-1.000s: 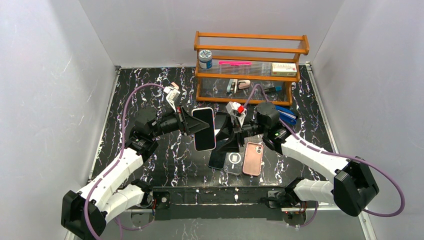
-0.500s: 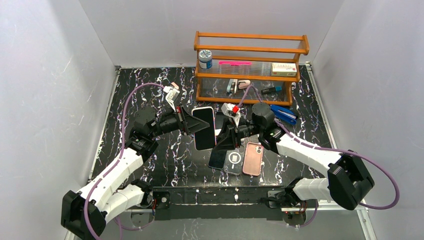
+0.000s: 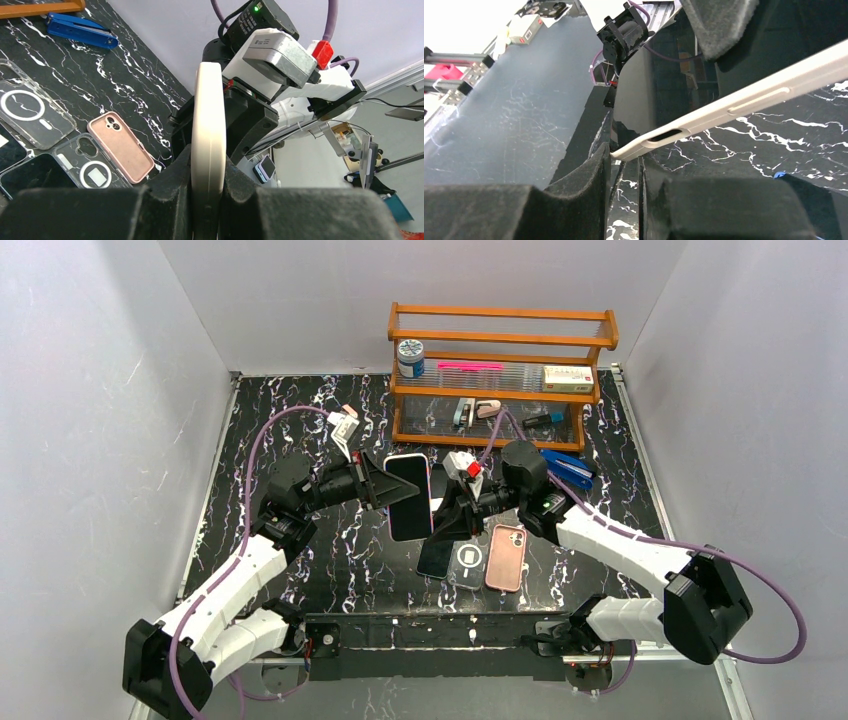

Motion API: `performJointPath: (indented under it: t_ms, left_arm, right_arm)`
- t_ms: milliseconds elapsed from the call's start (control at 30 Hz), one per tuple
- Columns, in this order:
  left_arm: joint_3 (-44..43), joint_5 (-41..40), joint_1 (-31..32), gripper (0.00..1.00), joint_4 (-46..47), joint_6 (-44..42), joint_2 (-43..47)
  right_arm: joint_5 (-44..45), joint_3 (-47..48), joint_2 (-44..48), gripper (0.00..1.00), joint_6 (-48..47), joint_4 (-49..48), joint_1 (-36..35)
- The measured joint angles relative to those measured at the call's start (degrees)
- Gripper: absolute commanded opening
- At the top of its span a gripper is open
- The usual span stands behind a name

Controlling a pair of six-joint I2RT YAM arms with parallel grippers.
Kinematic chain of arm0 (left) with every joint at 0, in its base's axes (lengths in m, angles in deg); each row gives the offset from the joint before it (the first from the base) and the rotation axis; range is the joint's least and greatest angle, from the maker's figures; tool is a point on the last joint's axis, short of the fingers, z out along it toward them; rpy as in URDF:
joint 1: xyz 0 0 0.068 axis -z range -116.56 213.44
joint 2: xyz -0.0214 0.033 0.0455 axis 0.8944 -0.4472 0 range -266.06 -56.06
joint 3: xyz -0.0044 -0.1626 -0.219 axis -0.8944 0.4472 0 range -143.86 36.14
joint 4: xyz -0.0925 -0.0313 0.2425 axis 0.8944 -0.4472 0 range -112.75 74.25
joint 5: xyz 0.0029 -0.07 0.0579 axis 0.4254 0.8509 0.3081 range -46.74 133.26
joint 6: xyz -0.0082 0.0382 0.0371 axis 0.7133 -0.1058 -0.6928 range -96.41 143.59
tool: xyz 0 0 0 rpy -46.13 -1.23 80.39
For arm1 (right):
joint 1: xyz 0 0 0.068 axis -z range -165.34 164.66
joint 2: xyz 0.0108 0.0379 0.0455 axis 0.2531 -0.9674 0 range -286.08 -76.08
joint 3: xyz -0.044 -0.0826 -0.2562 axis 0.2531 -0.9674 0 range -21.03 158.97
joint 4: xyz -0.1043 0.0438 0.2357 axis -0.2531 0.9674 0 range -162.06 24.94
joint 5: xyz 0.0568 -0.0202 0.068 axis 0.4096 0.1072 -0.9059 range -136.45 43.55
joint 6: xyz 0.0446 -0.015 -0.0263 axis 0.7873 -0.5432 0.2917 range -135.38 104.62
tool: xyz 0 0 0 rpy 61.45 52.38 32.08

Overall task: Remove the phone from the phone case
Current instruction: Remove the phone case from the phone.

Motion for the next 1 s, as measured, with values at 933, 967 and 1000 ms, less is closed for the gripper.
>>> performJointPath:
  t_ms: [933, 967, 1000]
  left_arm:
    - [0.15, -0.44, -0.9, 0.0, 1.62, 3.39, -0.44]
    - [0.37, -0.63, -0.94, 0.0, 1.75, 3.39, -0.42]
    - [0.7, -0.87, -0.94, 0.0, 1.95, 3.54, -0.42]
  right_arm:
    - [4.61, 2.91, -1.03, 0.1, -6.71, 5.35, -0.17]
    - [5.33, 1.62, -0.87, 0.1, -4.04, 2.75, -0.09]
    - [6.08, 0.42, -0.76, 0.11, -1.22, 0.22, -0.09]
